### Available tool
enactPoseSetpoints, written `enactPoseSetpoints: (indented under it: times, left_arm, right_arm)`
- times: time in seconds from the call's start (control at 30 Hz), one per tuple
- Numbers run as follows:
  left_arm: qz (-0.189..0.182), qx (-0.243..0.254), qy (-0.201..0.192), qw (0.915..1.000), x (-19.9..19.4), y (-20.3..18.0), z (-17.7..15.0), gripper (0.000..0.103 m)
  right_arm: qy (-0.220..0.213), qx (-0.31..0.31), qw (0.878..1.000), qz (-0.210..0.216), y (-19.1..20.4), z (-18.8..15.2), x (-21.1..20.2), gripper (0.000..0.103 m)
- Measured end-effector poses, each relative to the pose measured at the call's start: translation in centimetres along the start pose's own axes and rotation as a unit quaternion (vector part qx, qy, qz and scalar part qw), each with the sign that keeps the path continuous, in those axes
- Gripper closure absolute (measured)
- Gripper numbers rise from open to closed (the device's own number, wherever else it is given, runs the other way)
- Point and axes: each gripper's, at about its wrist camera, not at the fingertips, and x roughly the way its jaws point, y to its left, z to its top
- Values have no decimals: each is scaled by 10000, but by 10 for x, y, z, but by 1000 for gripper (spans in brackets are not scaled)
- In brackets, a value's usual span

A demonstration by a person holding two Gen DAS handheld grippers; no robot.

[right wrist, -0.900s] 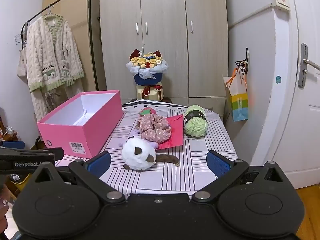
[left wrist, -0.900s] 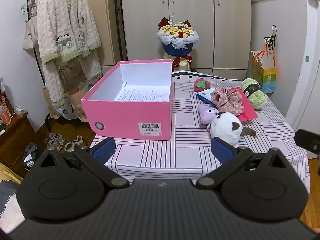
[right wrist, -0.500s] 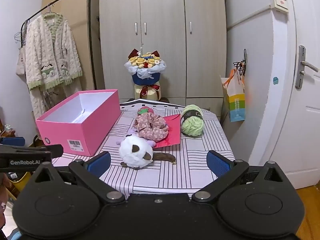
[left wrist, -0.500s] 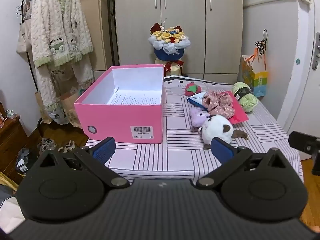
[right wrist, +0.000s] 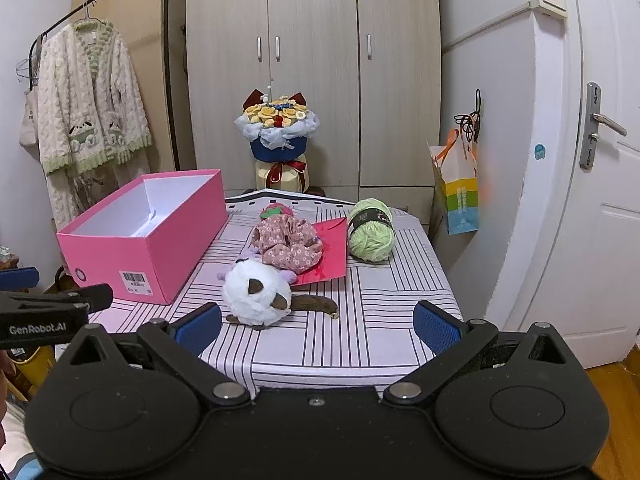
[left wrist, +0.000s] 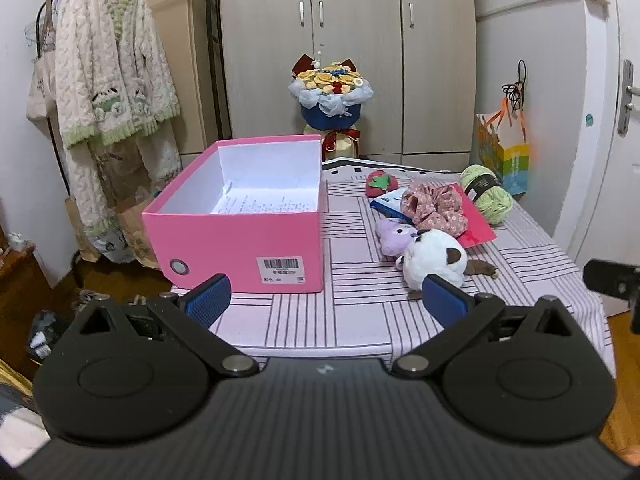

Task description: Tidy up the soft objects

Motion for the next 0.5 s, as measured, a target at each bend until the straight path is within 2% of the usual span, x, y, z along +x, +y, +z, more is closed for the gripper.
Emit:
enactPoseSetpoints:
  times: [0.17,0.5]
  left_arm:
    - [-96,-287,-91,9995,-2,9,1,0]
    - [313,-252,-218,9990,1,23,1,0]
  right_arm:
    - [42,36,10000,23,-1,-1,2,0]
    - [19,29,10000,4,-3,0,4,0]
